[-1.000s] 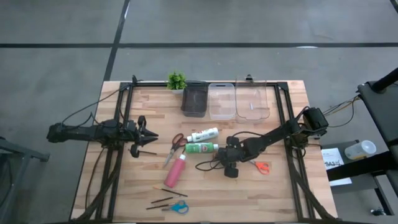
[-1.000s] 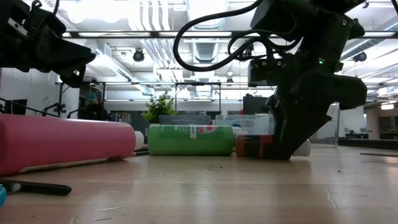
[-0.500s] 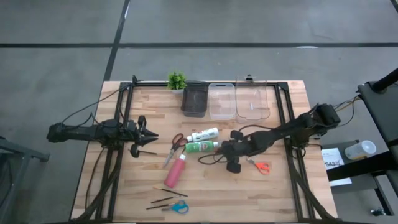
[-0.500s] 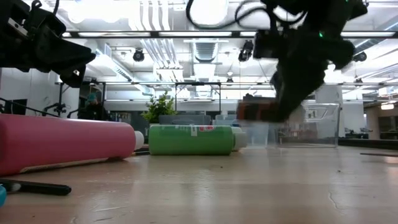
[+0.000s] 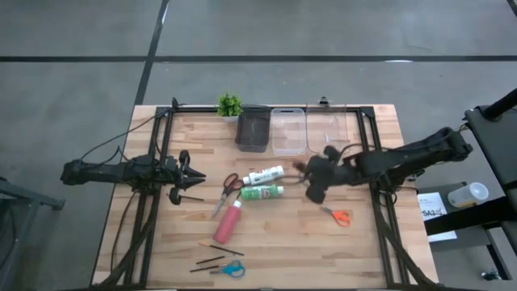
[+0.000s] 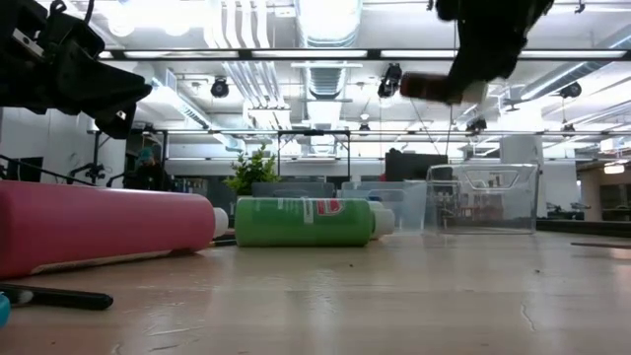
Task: Pick & Place Paint Supplies
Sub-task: Put the orange paint bottle into the transparent bin
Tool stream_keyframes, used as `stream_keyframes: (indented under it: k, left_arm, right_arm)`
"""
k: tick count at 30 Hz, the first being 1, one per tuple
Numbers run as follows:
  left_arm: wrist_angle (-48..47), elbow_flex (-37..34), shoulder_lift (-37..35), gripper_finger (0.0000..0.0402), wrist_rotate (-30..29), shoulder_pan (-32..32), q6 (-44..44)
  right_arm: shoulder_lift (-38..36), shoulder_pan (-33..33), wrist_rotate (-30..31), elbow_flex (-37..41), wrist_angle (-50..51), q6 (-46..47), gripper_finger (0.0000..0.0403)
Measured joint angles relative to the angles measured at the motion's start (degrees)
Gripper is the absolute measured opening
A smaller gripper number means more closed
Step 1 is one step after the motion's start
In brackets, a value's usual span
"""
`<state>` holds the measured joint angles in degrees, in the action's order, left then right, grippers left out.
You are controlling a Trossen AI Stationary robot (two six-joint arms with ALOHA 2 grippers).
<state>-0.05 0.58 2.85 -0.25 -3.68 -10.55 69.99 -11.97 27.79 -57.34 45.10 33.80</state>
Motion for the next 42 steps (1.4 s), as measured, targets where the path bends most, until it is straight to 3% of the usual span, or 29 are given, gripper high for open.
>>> stream_keyframes:
  k: [8,16,24,28,42]
  left_arm:
    - [0.0,0.0,0.0,0.0077,0.0,0.0,0.0]
    - [0.0,0.0,0.0,0.0077,0.0,0.0,0.0]
    - [0.0,0.0,0.0,0.0077,0.0,0.0,0.0]
    - [0.0,0.0,0.0,0.0077,0.0,0.0,0.0]
    - [0.0,0.0,0.0,0.0077,0.0,0.0,0.0]
  right_arm:
    - [-7.0,8.1,2.8,-5.9,2.8,-0.6,0.0137]
    - [-7.8,23.1,2.5,-12.9,7.3,-4.9,0.0137]
    - [-4.6,38.3,-4.7,-15.4,8.0,-8.4,0.0137]
    - [-2.6,43.7,-5.4,-14.5,7.9,-8.5,0.0137]
    - [11.4,51.7,-8.8,-8.1,2.3,-7.7,0.0137]
